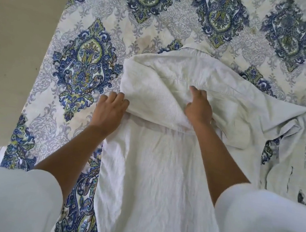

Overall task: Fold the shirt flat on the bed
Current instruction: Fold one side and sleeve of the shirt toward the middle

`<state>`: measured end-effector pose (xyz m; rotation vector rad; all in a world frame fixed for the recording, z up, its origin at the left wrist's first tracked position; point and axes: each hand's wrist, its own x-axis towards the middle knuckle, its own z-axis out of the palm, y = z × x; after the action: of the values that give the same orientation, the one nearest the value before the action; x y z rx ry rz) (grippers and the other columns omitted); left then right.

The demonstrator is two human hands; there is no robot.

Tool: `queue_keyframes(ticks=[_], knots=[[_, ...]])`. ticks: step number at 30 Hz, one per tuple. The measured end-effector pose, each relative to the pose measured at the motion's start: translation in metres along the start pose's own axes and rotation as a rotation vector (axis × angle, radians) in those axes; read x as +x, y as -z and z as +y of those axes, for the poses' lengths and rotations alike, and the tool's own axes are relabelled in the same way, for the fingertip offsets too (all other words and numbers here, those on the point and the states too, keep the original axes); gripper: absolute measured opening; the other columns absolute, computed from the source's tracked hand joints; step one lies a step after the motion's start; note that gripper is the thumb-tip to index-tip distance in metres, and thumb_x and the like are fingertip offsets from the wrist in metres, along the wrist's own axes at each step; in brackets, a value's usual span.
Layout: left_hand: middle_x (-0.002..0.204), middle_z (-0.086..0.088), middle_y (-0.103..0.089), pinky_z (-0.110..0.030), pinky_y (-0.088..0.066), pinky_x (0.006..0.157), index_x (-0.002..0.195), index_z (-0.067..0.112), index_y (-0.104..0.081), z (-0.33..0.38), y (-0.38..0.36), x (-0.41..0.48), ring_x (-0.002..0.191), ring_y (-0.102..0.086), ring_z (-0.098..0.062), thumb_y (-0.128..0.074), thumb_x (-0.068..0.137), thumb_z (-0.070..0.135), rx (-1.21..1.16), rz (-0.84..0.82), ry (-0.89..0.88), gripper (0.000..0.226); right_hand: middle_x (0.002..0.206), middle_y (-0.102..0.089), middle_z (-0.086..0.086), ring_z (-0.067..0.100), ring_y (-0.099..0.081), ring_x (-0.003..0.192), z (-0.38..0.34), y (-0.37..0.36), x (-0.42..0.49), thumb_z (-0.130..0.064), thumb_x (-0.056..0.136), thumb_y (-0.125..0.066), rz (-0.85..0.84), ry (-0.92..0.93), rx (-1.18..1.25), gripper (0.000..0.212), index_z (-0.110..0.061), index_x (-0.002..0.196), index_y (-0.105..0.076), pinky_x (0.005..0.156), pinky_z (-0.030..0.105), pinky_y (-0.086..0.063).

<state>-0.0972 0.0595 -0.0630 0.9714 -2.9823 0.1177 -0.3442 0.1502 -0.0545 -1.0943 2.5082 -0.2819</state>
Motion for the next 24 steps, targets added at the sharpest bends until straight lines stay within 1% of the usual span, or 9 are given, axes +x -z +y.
queue_keyframes(ticks=[2, 4, 6, 8, 11, 15, 18, 20, 24], knots=[[0.085, -0.015, -0.056, -0.038, -0.044, 0.059, 0.084, 0.007, -0.056, -0.004, -0.005, -0.002, 0.071, -0.055, -0.031, -0.035, 0.074, 0.01, -0.005, 0.008, -0.037, 0.024, 0.127, -0.046, 0.011, 0.031, -0.055, 0.107, 0.005, 0.005, 0.013, -0.001, 0.088, -0.044, 0.036, -0.038, -0.064, 0.037, -0.011, 0.123, -0.051, 0.084, 0.035, -0.046], [0.089, -0.014, -0.057, -0.038, -0.044, 0.06, 0.089, 0.007, -0.054, -0.005, -0.013, -0.007, 0.073, -0.055, -0.031, -0.047, 0.076, 0.005, -0.023, 0.041, -0.042, 0.015, 0.121, -0.049, 0.015, 0.033, -0.056, 0.104, 0.009, 0.018, 0.021, 0.001, 0.088, -0.045, 0.219, -0.181, -0.098, 0.027, -0.004, 0.113, -0.054, 0.078, 0.036, -0.047], [0.1, -0.018, -0.057, -0.04, -0.048, 0.063, 0.101, 0.005, -0.052, -0.004, -0.02, -0.009, 0.08, -0.056, -0.033, -0.063, 0.075, 0.002, -0.118, 0.085, 0.03, 0.028, 0.121, -0.049, 0.016, 0.033, -0.055, 0.105, 0.017, 0.025, 0.025, 0.0, 0.088, -0.047, 0.323, -0.278, -0.076, 0.025, -0.003, 0.112, -0.055, 0.074, 0.036, -0.045], [0.112, -0.021, -0.054, -0.042, -0.05, 0.07, 0.112, 0.002, -0.047, 0.0, -0.024, -0.012, 0.089, -0.056, -0.036, -0.067, 0.078, 0.002, -0.231, 0.109, 0.148, 0.04, 0.122, -0.049, 0.01, 0.028, -0.055, 0.104, 0.011, 0.021, 0.025, -0.002, 0.087, -0.049, 0.224, -0.125, 0.039, 0.028, -0.009, 0.113, -0.057, 0.07, 0.03, -0.039], [0.12, -0.022, -0.046, -0.048, -0.047, 0.084, 0.121, -0.002, -0.044, 0.007, -0.021, -0.012, 0.104, -0.05, -0.038, -0.058, 0.078, -0.001, -0.495, 0.093, 0.467, 0.045, 0.124, -0.048, 0.002, 0.022, -0.056, 0.101, -0.01, -0.001, 0.022, -0.008, 0.086, -0.052, -0.096, 0.129, 0.083, 0.038, -0.02, 0.122, -0.053, 0.072, 0.027, -0.036], [0.108, -0.015, -0.051, -0.041, -0.047, 0.071, 0.107, 0.002, -0.051, 0.009, -0.012, -0.007, 0.089, -0.055, -0.033, -0.052, 0.084, 0.004, -0.755, 0.003, 0.792, 0.023, 0.119, -0.053, 0.012, 0.032, -0.056, 0.104, -0.012, 0.005, 0.027, -0.005, 0.089, -0.046, 0.095, -0.016, 0.018, 0.026, -0.009, 0.112, -0.057, 0.075, 0.032, -0.039], [0.102, -0.012, -0.054, -0.034, -0.038, 0.06, 0.1, 0.002, -0.054, 0.017, -0.004, -0.008, 0.079, -0.051, -0.026, -0.056, 0.083, 0.004, -0.758, 0.058, 0.719, 0.017, 0.124, -0.05, 0.019, 0.038, -0.056, 0.107, 0.005, 0.025, 0.032, -0.003, 0.091, -0.044, 0.254, -0.198, -0.078, 0.028, -0.001, 0.117, -0.054, 0.083, 0.04, -0.045], [0.104, -0.012, -0.052, -0.032, -0.034, 0.055, 0.1, 0.002, -0.055, 0.028, -0.004, -0.011, 0.077, -0.052, -0.027, -0.061, 0.083, 0.008, -0.702, 0.074, 0.619, 0.02, 0.125, -0.048, 0.021, 0.039, -0.055, 0.108, 0.012, 0.031, 0.034, -0.002, 0.091, -0.044, 0.235, -0.271, -0.108, 0.03, 0.0, 0.119, -0.053, 0.083, 0.041, -0.046], [0.091, -0.017, -0.055, -0.031, -0.039, 0.041, 0.093, 0.0, -0.058, 0.042, -0.008, -0.019, 0.068, -0.057, -0.033, -0.061, 0.077, -0.003, -0.551, 0.123, 0.489, 0.017, 0.129, -0.044, 0.014, 0.033, -0.05, 0.115, -0.011, 0.024, 0.036, -0.009, 0.09, -0.05, 0.22, -0.104, -0.037, 0.032, -0.009, 0.121, -0.054, 0.081, 0.036, -0.045]])
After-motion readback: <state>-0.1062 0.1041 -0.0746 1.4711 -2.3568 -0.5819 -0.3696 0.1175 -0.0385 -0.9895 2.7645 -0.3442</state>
